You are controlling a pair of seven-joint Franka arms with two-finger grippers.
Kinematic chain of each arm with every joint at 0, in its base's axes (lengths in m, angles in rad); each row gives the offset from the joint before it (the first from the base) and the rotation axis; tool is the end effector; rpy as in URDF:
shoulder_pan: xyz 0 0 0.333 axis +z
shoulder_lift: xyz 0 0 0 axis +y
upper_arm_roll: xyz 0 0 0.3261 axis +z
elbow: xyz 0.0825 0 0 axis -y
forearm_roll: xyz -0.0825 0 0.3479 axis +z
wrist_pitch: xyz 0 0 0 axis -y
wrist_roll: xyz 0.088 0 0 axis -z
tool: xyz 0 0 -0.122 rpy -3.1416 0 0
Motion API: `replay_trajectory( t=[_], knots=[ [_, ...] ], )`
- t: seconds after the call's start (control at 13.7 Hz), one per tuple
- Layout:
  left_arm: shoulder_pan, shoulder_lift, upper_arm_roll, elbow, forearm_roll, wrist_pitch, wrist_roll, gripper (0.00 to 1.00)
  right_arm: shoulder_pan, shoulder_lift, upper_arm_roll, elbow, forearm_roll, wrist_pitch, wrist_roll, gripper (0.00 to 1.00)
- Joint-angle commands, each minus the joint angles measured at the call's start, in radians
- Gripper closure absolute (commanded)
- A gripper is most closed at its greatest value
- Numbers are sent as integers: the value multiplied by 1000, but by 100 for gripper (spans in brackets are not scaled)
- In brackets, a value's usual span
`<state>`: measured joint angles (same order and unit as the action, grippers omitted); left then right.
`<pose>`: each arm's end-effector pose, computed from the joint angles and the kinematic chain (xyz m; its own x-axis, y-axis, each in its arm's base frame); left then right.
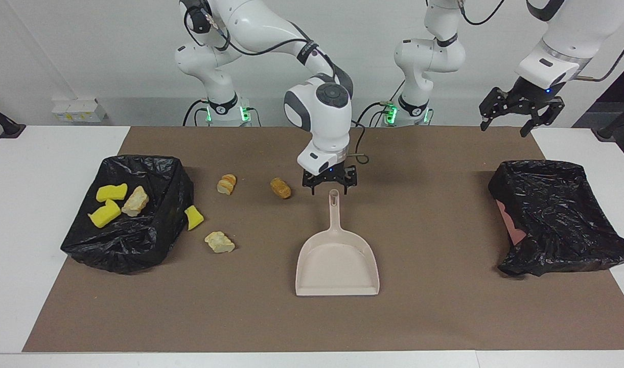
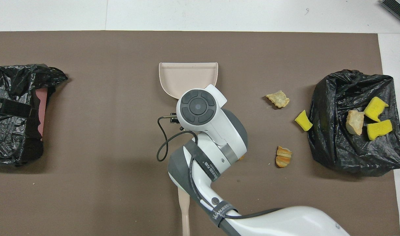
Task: Sweep and dump trash in bin
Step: 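Bring the dustpan back and set it on the table, right gripper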
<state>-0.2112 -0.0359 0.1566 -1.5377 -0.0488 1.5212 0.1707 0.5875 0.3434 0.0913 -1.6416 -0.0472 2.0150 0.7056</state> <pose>0.5016 -0.0319 0.6478 0.9738 -0.2255 0.0280 -0.2267 -0.9727 0.0502 0.4969 0.3884 0.4292 0.9994 -0.0131 0.0321 -0.0128 -0.9999 -0.0109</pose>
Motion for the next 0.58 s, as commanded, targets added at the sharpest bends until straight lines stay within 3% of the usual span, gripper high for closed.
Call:
replay_trajectory(
  t=[0.0,0.36,0.51],
  knots=[
    [3,-21,-3,-27,-8,14,3,0,-5,-147,54,-189,4,-13,57,0],
    [-83,54,-15,-38,-9,166,-52,0,49,-273,103,-384,116,27,72,0],
    [-126,38,-17,-129,-11,264,-118,0,89,-322,103,-463,170,59,84,0]
  ],
)
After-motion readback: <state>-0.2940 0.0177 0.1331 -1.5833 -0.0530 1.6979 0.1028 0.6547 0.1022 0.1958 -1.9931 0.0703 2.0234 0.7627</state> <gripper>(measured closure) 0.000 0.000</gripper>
